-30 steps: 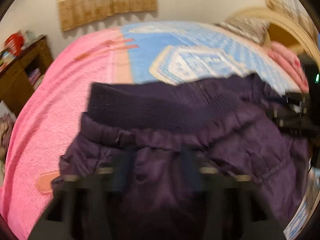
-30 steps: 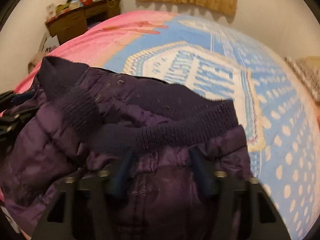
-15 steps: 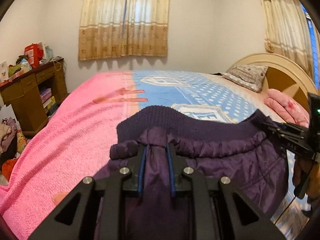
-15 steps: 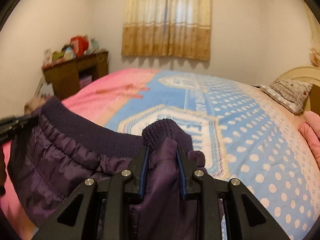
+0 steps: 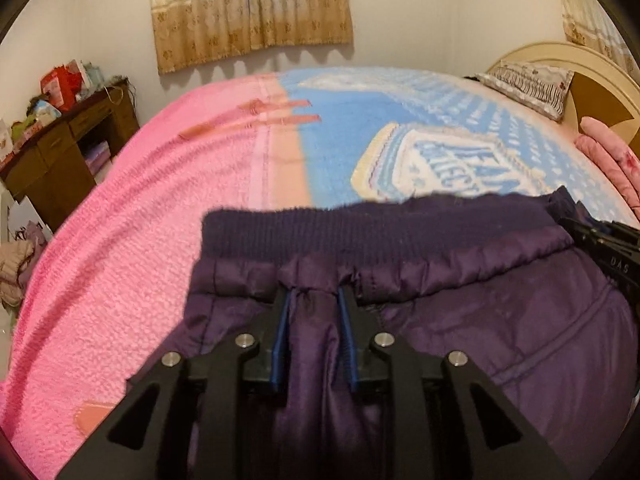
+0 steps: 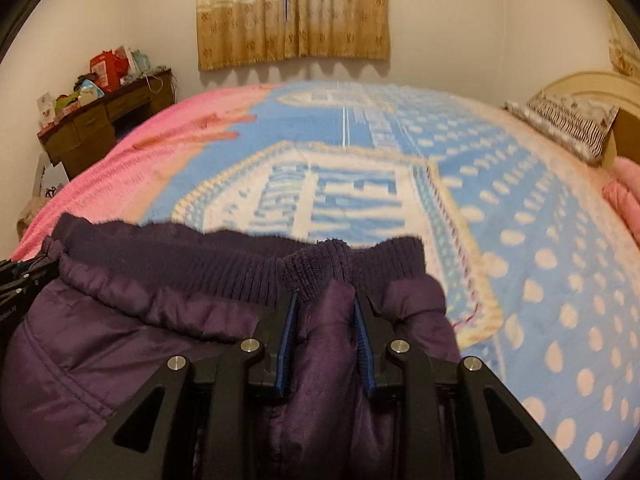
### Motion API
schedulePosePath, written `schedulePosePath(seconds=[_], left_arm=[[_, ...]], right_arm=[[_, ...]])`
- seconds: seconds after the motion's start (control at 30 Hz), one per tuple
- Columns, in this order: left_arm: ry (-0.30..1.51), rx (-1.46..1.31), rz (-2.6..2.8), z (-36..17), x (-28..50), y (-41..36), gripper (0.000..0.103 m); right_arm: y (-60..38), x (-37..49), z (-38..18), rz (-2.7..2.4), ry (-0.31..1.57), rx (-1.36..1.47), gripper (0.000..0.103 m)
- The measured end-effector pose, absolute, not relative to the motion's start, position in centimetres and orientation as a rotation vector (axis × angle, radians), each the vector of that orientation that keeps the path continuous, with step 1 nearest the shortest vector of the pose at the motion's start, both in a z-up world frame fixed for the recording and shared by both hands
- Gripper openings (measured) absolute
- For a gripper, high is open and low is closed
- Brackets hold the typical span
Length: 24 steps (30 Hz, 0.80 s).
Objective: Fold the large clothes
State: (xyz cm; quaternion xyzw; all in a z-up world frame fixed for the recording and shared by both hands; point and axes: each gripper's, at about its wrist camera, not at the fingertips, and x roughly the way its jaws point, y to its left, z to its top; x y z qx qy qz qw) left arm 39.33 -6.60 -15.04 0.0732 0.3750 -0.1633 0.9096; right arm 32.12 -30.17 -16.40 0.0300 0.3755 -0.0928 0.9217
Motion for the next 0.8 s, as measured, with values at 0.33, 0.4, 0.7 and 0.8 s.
schedulePosePath(seconds=[0.33, 0.4, 0.7, 0.8], left_arm=[[0.804, 0.084, -0.354, -16.0, 39.1, -5.5, 0.034], [0.803, 0.092, -0.348, -16.0, 39.1, -5.6, 0.034], [0.810, 0.117, -0.312, -15.8, 39.4, -5.9, 0.042], [0.795, 0.088, -0.313, -14.3, 39.1, -5.2, 0.046]], right_arm=[[-28.7, 32.5, -17.5, -0.230, 0.812, -0.058, 0.029], [-28.7, 32.5, -17.5, -0.231, 0.815, -0.062, 0.029], [-29.2, 32.8, -17.5, -0.208, 0.826, -0.032, 0.033], [-29.6, 33.0, -16.3, -0.194, 0.861, -0.026, 0.046]])
